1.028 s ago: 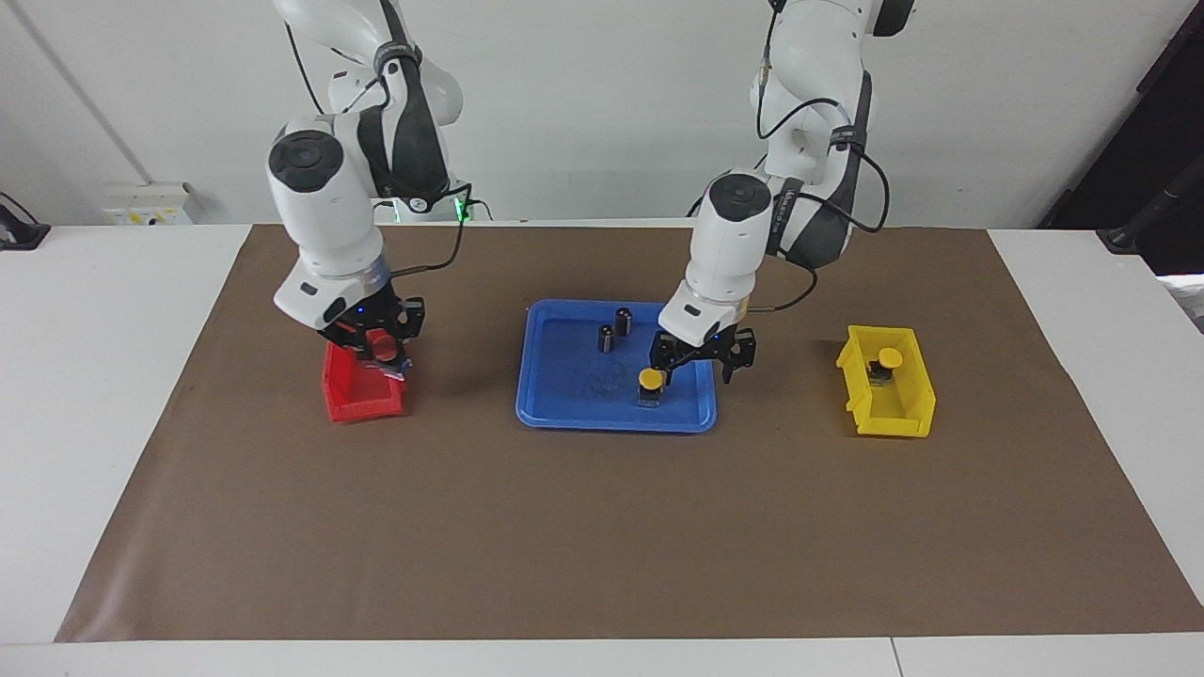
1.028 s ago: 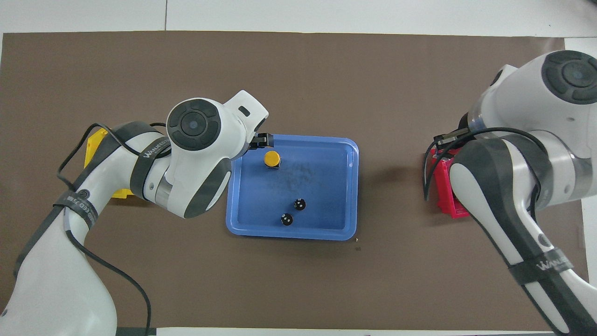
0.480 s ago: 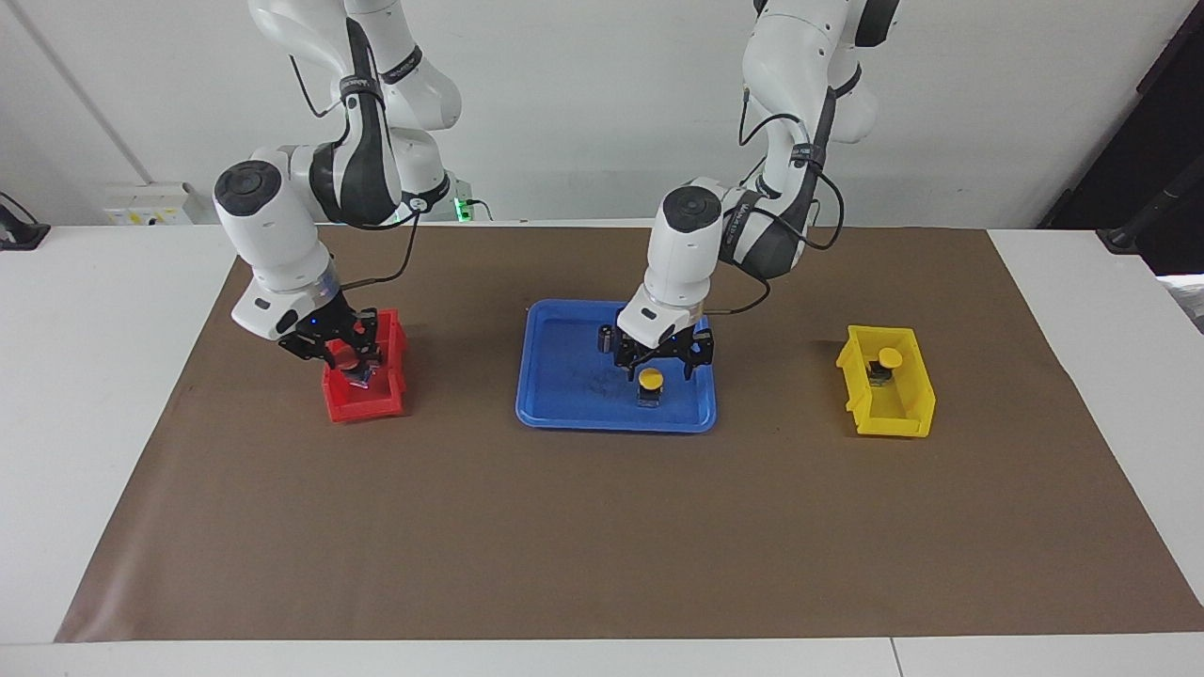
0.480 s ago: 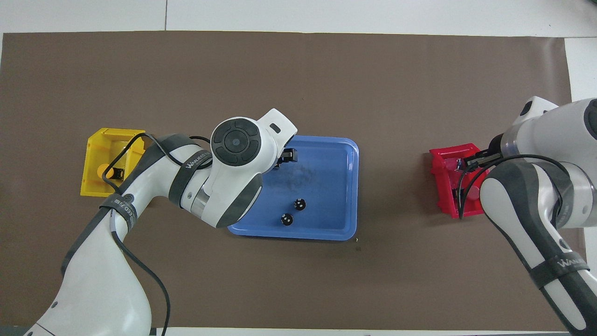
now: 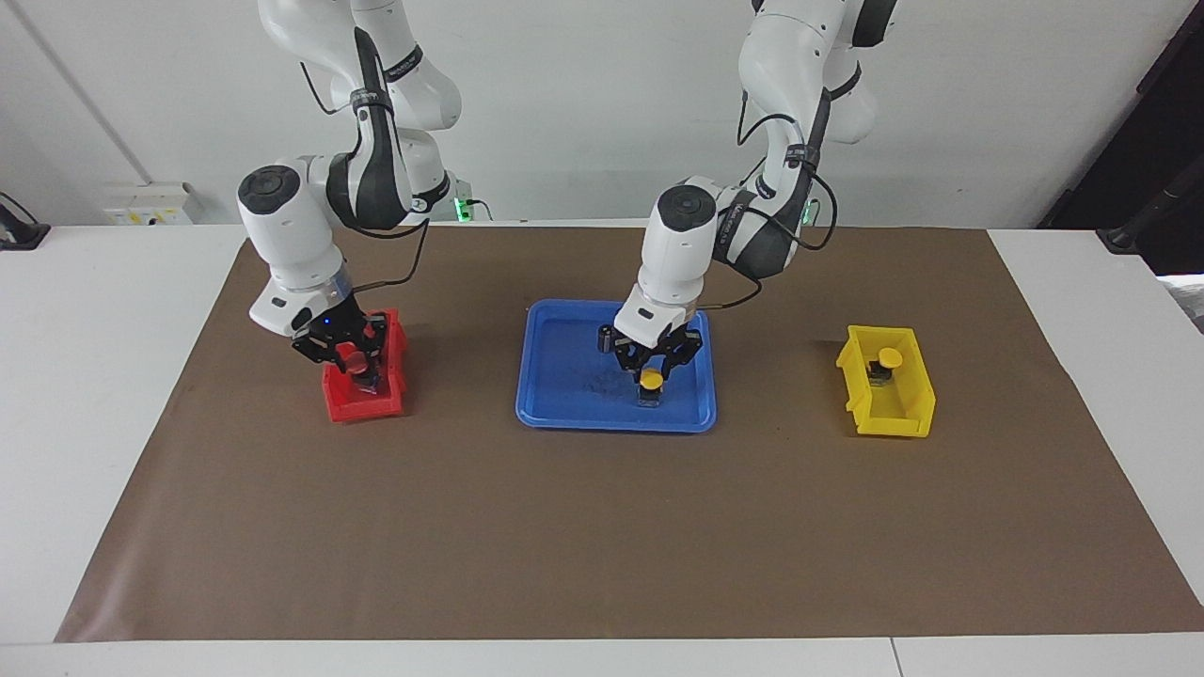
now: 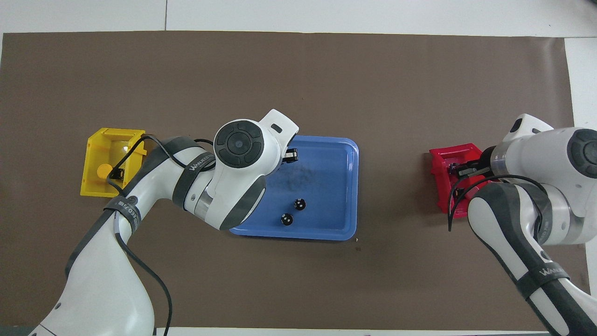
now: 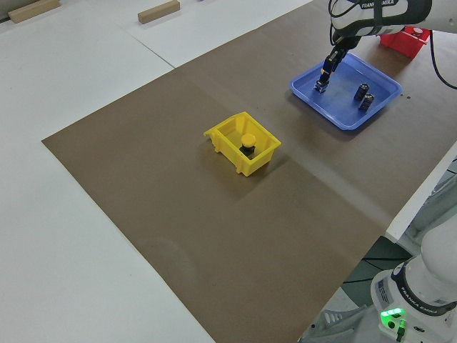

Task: Sort red and yellow buttons by color
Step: 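Carry the red button to the red bin while the left gripper grasps yellow, then drop the red button in the red bin while the left gripper carries yellow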

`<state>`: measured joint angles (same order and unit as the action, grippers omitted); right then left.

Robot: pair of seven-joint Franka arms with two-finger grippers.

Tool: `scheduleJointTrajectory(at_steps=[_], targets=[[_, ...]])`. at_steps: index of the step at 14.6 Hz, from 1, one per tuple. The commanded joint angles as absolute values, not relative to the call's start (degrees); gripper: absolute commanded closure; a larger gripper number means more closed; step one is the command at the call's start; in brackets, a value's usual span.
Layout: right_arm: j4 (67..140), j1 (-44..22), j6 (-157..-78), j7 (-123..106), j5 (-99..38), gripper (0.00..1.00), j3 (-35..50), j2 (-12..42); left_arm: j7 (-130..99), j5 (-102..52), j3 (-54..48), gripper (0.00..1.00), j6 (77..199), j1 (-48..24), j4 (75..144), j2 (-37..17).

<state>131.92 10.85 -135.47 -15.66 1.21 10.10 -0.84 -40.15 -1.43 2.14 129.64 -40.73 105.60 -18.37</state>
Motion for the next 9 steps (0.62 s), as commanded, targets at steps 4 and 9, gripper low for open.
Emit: scheduleJointTrajectory(at_steps=[4, 9], targets=[[131.2, 11.6, -134.5, -17.7, 0.1, 0.34, 10.5, -1.1, -40.3, -2.4, 3.6, 0.98, 117.0, -39.5, 98.2, -15.6], [116.1, 11.3, -115.5, -16.7, 0.0, 0.22, 10.6, -0.9, -15.5, -1.9, 3.6, 0.98, 111.6, -18.7, 96.7, -12.8]])
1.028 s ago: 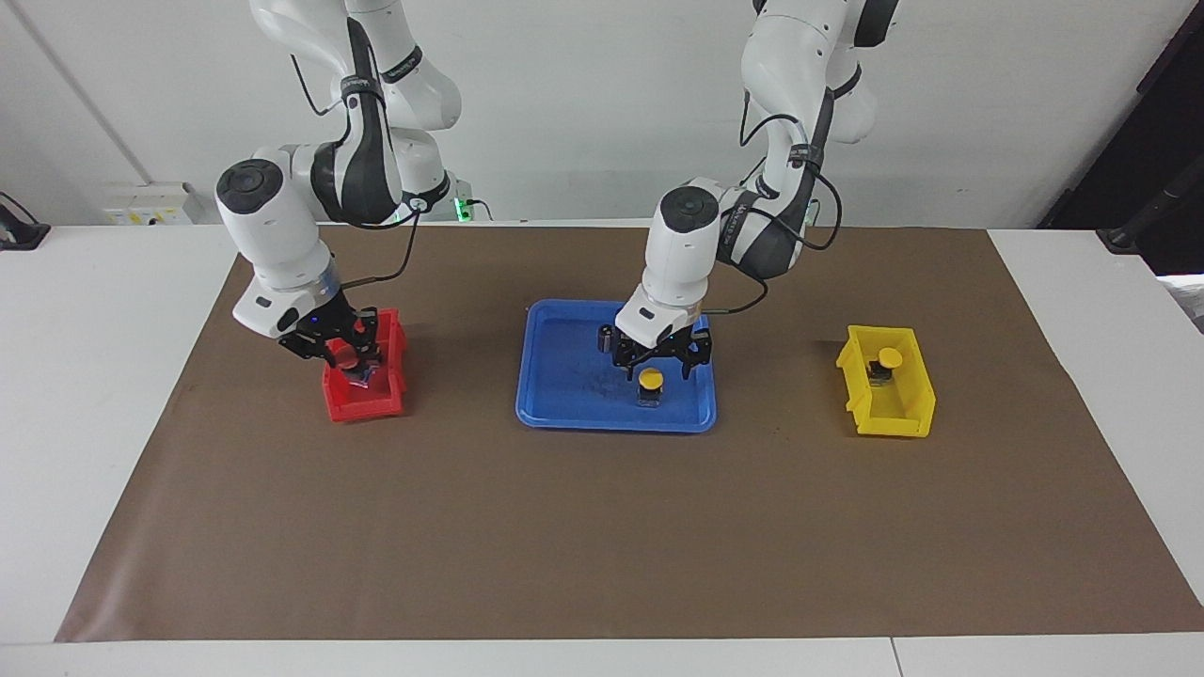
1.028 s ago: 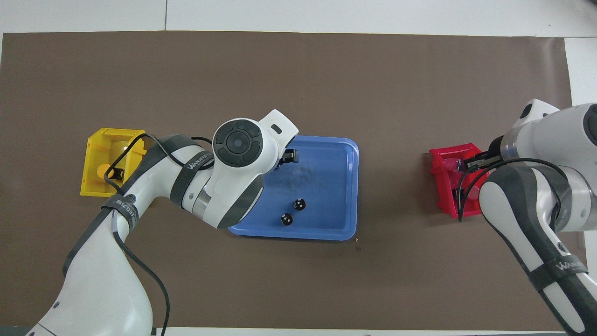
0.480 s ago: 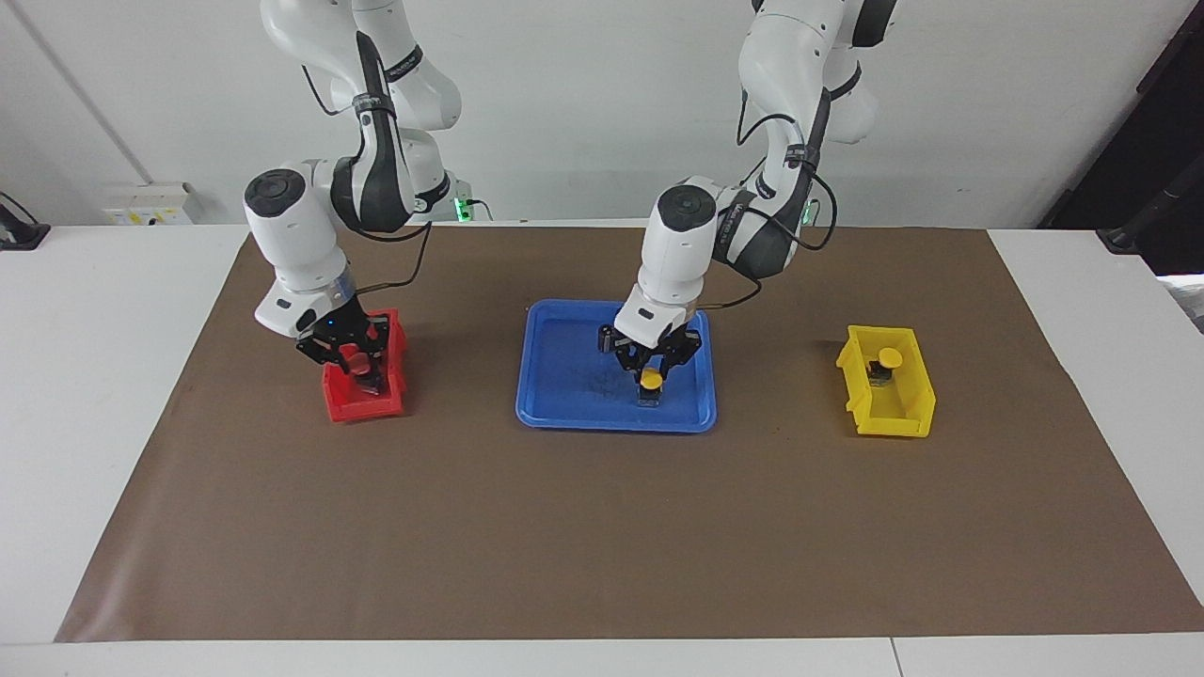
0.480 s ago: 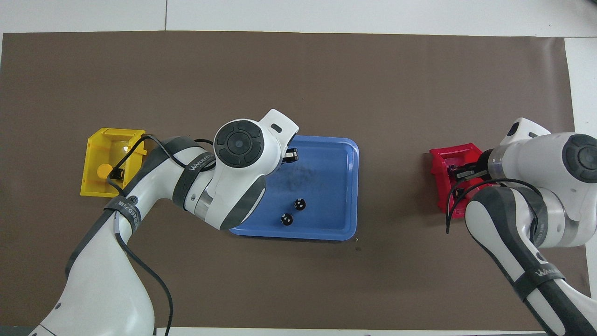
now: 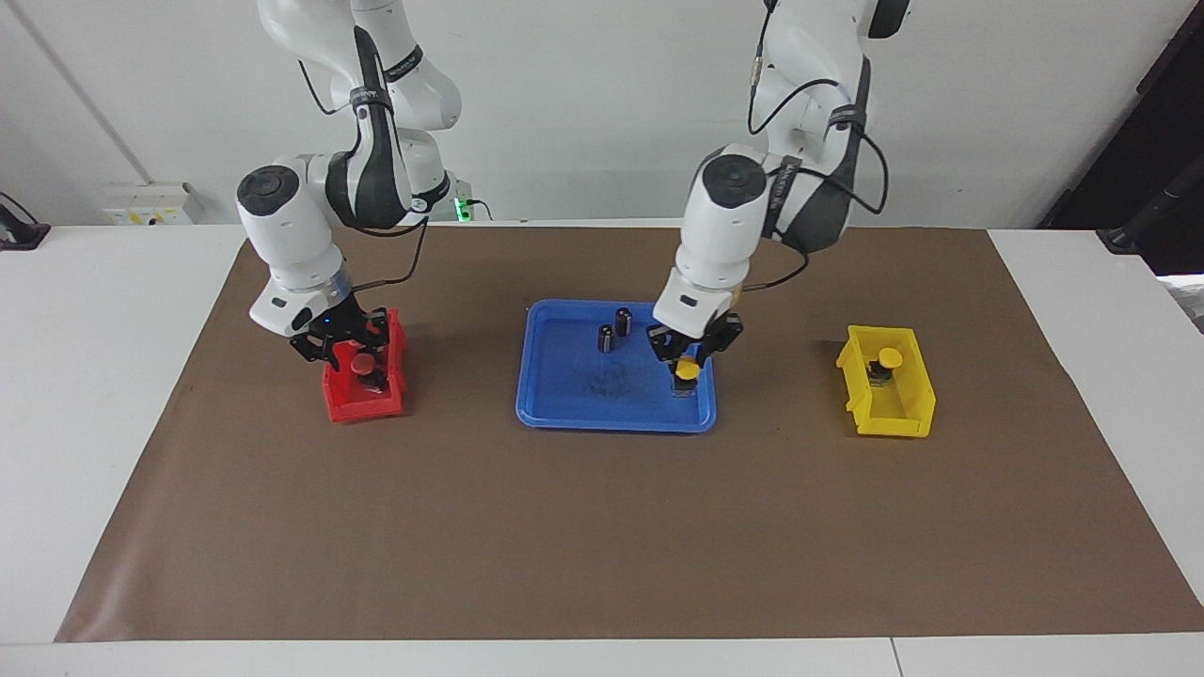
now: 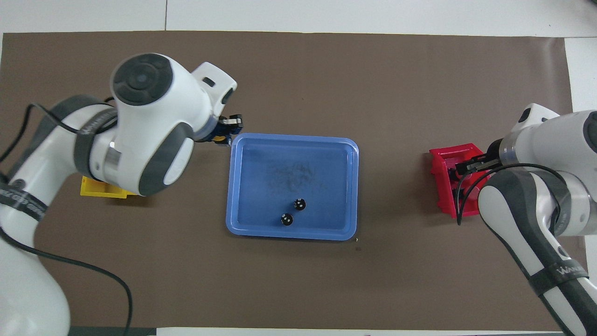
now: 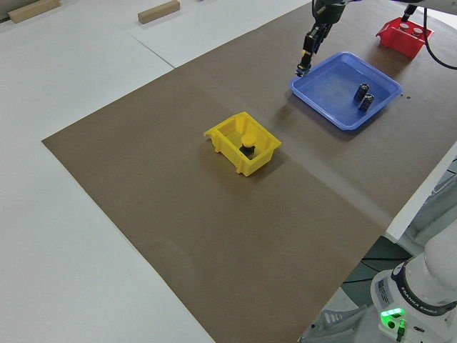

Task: Sort red and yellow buttons by color
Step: 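Drop the red button in the red bin while the left gripper carries yellow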

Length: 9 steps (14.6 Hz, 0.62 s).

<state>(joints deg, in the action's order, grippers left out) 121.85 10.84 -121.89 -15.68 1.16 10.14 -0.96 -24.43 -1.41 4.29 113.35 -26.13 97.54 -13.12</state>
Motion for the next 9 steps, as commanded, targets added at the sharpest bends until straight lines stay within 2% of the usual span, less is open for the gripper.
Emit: scheduleJointTrajectory(at_steps=[1, 2, 4, 6, 9], targets=[[112.3, 11.3, -110.4, -16.1, 0.0, 0.11, 10.6, -1.3, -11.0, -1.9, 3.6, 0.98, 111.5, -14.8, 95.7, -13.0], [108.0, 11.3, -105.3, -15.7, 0.0, 0.00, 10.6, -1.3, -6.5, -2.2, 3.6, 0.98, 111.6, -10.9, 94.8, -13.4], [100.2, 11.5, -96.9, -13.4, 0.0, 0.00, 10.6, -0.9, -0.8, -2.4, 3.6, 0.98, 112.3, -6.5, 94.3, -13.6], [95.6, 12.3, -92.4, -11.2, 0.0, 0.00, 10.5, -0.6, 1.9, -2.4, 3.6, 0.99, 112.8, -4.1, 94.9, -13.6], [88.0, 12.5, -84.4, -10.2, 0.4, 0.00, 9.9, 0.3, 1.9, -2.5, 3.5, 0.99, 113.8, -4.2, 98.3, -12.7]])
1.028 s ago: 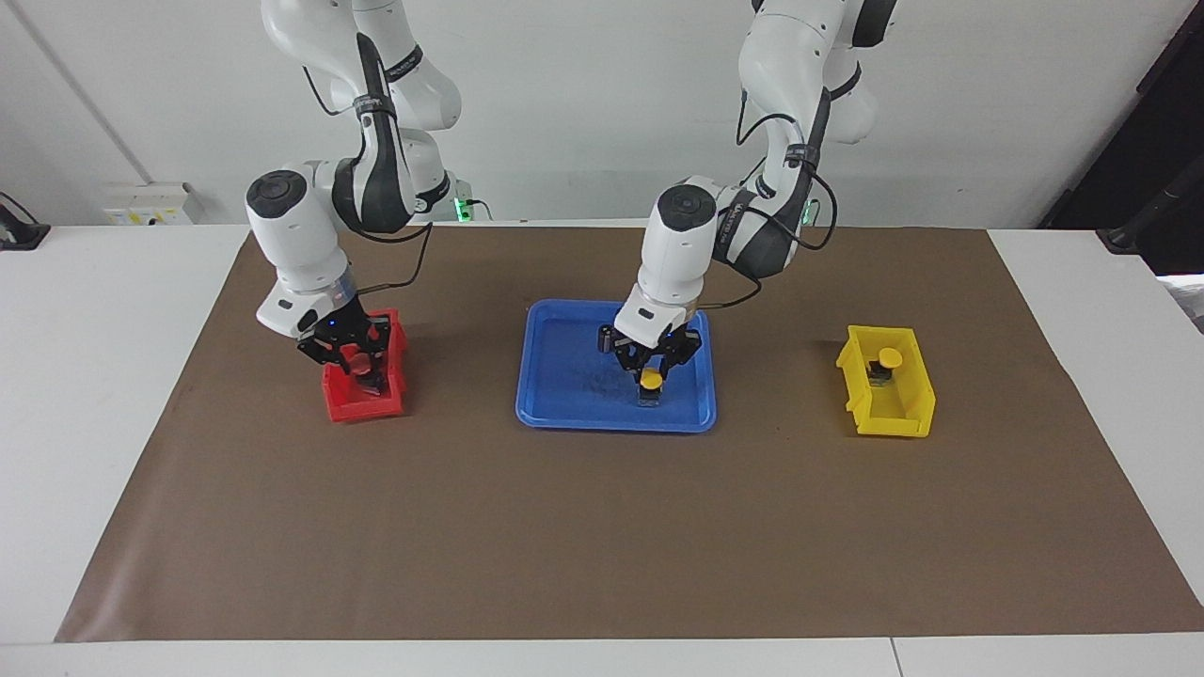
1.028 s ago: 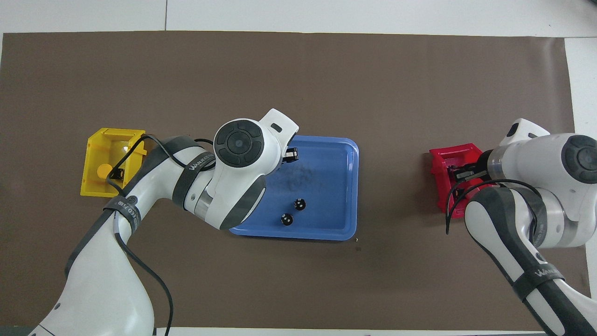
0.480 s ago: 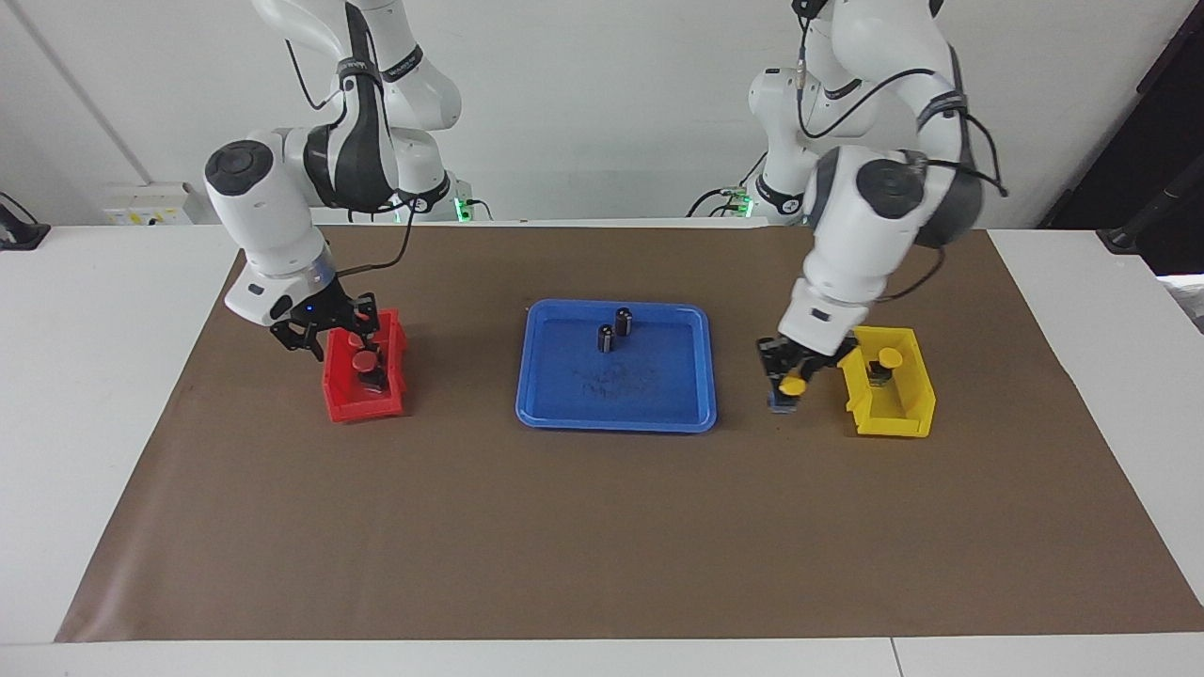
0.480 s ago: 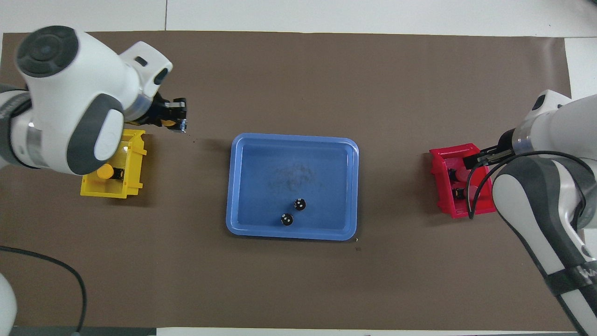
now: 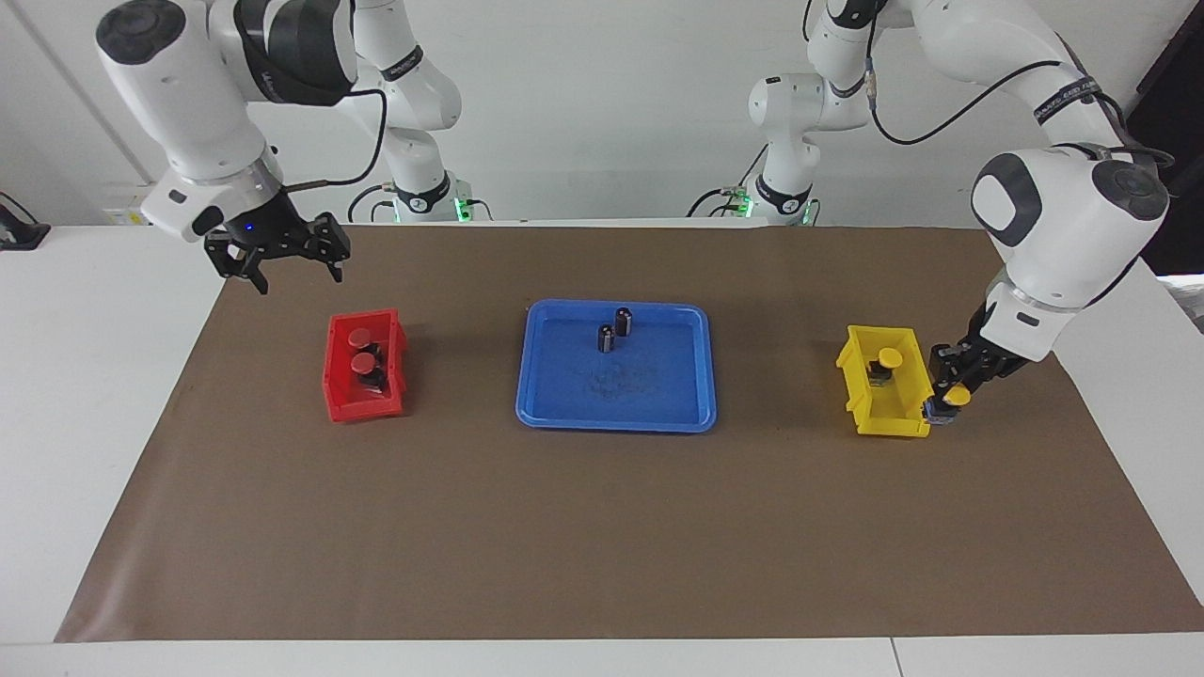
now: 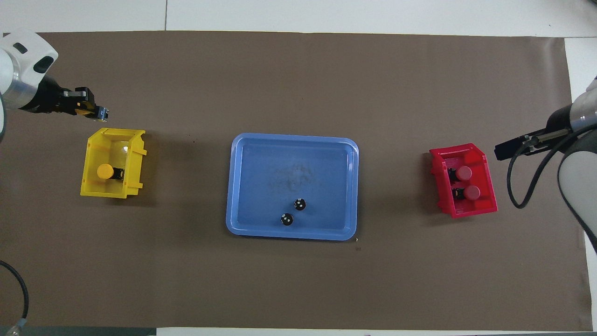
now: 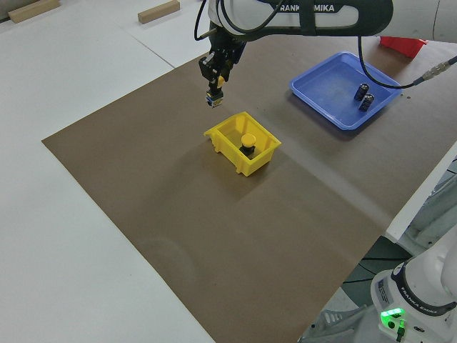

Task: Sort red and yellow buttons by color
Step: 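Drop the red button in the red bin while the left gripper carries yellow, then release the yellow button into the yellow bin with the left gripper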

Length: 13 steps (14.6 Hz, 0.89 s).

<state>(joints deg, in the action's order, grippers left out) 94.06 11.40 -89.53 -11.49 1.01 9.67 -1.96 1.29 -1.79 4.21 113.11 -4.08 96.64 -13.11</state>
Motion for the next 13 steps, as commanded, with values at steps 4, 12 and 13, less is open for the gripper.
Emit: scheduleJointTrajectory(at_steps=[4, 12, 13], targets=[[81.5, 16.0, -80.3, -9.1, 0.9, 0.00, 9.2, 4.0, 4.4, -2.5, 3.6, 0.99, 118.9, -4.0, 107.6, -9.0], [87.0, -1.3, -79.7, -5.8, 1.1, 0.00, -9.7, -0.4, 4.7, -2.5, 3.5, 0.98, 126.8, -4.6, 115.0, -9.1], [86.9, -1.4, -79.4, -5.3, 1.1, 0.00, -9.8, -0.3, 4.6, -2.5, 3.5, 0.96, 127.5, -4.6, 115.7, -9.1]])
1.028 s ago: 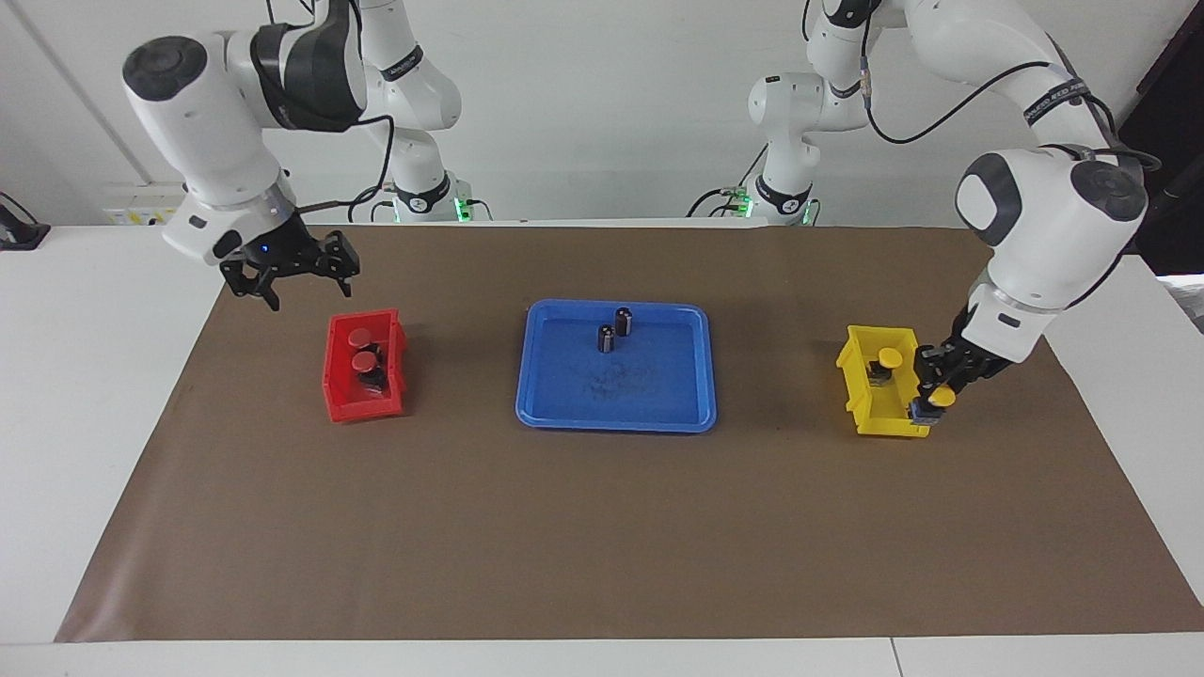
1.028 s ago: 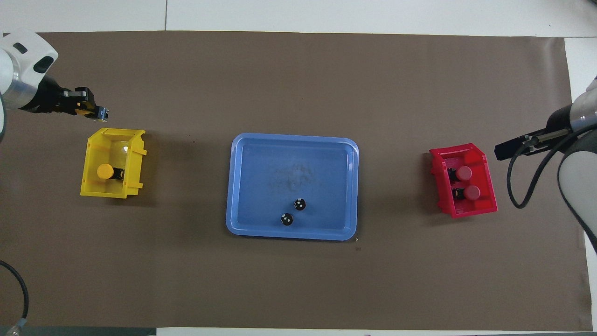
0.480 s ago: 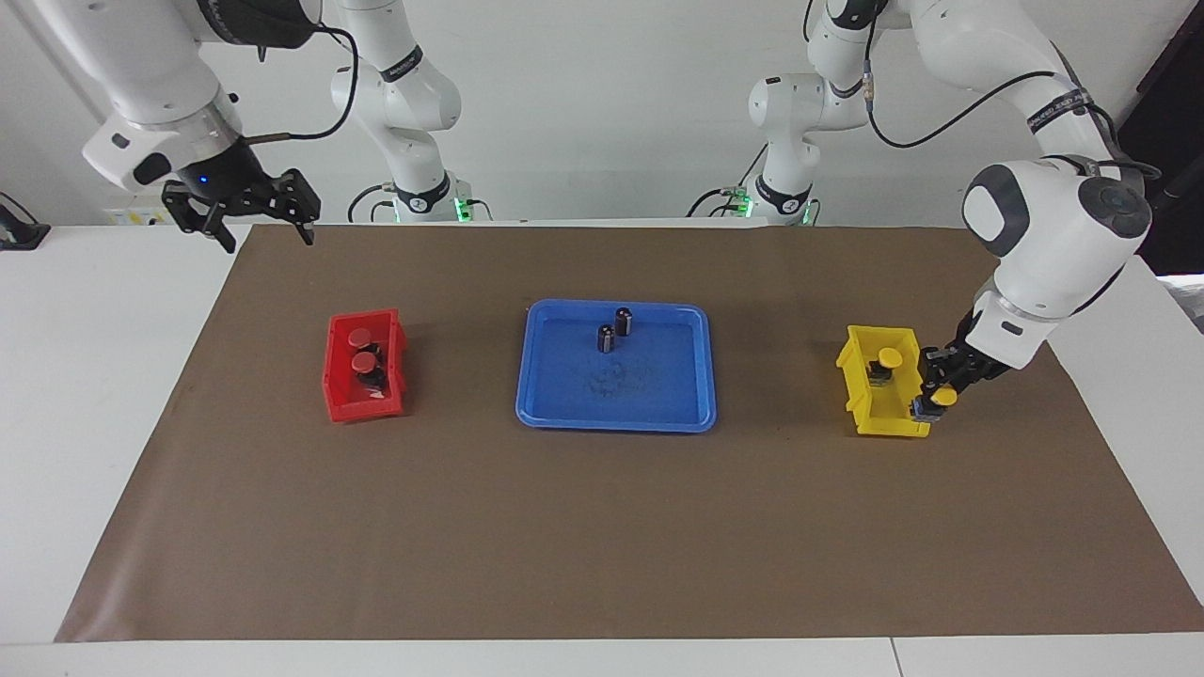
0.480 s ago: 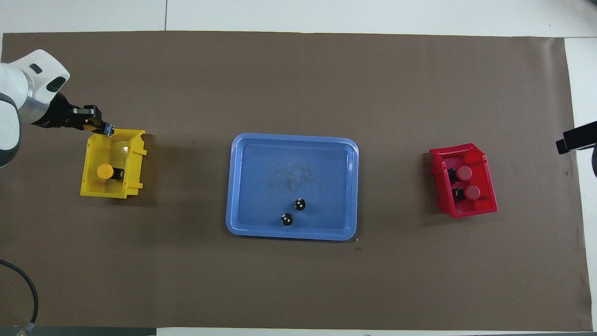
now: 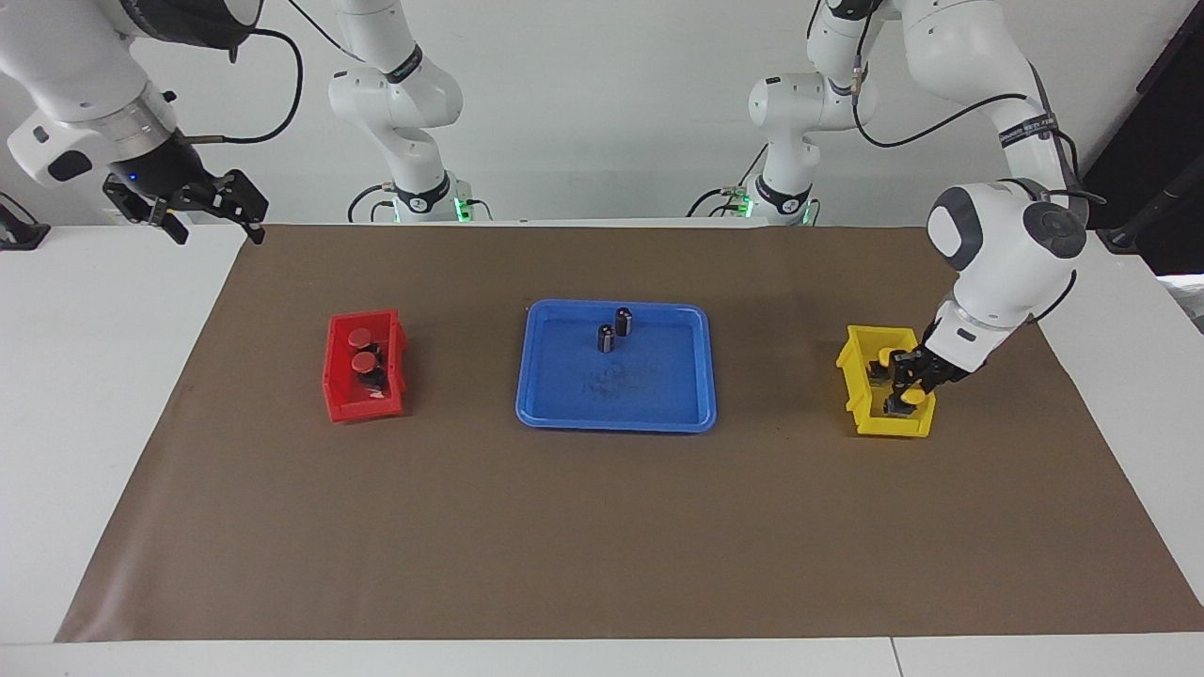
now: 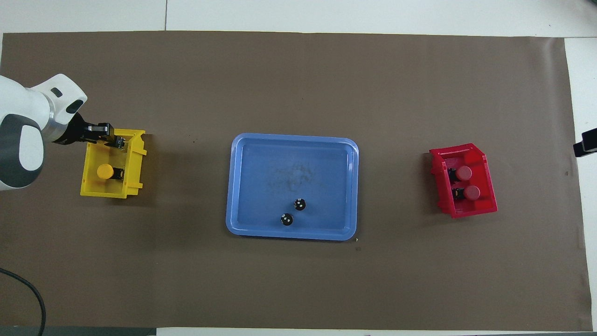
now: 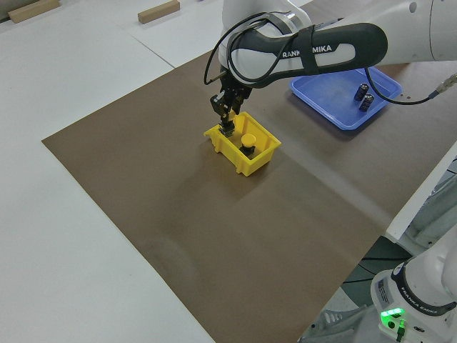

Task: Sort red and yellow buttons by color
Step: 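Release the yellow button into the yellow bin with the left gripper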

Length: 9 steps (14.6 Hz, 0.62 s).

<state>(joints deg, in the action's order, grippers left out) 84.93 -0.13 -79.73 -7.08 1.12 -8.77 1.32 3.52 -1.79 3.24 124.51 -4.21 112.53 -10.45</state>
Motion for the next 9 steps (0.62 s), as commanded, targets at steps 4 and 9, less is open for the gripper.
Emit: scheduleJointTrajectory(at_steps=[4, 9], targets=[[86.7, -0.8, -79.3, -5.3, 1.1, 0.00, -9.8, 0.3, 3.9, -2.5, 3.5, 0.35, 127.0, -4.7, 114.5, -9.4], [86.7, -1.3, -79.2, -5.1, 1.1, 0.00, -9.8, 0.1, 3.9, -2.5, 3.1, 0.16, 111.2, -5.3, 103.6, -8.4]])
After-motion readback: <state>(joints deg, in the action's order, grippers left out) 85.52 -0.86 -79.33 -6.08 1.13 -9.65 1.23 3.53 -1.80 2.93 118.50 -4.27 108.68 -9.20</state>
